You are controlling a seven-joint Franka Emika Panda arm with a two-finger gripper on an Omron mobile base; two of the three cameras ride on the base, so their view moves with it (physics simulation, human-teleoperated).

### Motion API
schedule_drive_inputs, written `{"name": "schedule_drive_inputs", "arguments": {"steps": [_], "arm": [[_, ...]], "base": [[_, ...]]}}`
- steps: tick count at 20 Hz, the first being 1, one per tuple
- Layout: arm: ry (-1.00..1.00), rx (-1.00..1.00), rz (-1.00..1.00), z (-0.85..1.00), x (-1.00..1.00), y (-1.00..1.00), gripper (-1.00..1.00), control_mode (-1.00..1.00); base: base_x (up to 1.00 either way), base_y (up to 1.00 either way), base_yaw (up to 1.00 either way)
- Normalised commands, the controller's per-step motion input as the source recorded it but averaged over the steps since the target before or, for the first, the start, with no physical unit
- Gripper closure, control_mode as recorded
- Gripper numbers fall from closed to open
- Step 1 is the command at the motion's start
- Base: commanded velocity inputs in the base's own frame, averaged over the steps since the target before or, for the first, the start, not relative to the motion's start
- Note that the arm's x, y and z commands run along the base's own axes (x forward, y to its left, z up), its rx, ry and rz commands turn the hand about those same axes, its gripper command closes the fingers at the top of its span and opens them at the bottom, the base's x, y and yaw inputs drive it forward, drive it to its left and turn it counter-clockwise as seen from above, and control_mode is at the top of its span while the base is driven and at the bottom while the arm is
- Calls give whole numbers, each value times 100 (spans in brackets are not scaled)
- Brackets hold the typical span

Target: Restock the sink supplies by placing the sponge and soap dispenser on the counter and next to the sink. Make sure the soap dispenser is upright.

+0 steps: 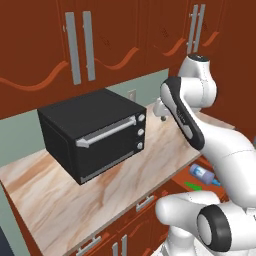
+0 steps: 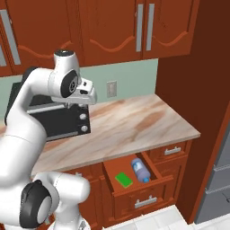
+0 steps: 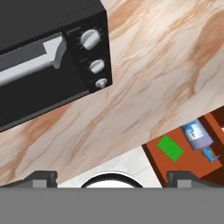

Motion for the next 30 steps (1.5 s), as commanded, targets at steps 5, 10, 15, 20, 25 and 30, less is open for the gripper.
{"name": "schedule_drive_inputs", "arguments": {"steps": [5,10,15,20,25,30], "arm": [[-2,21,-1,-74,-2,-71,-100,-100],[-1,34,0,-93,-8,-100,-100,-100],[0,20,0,-88,0,-76,-100,-100],[1,17,0,-72,0,-66,-100,-100],[12,7,-3,-46,0,-28,-100,-100],[18,0,-5,-56,0,-16,-100,-100]], "base": [[0,0,0],[0,0,0],[0,0,0],[0,0,0],[0,0,0],[0,0,0]]}}
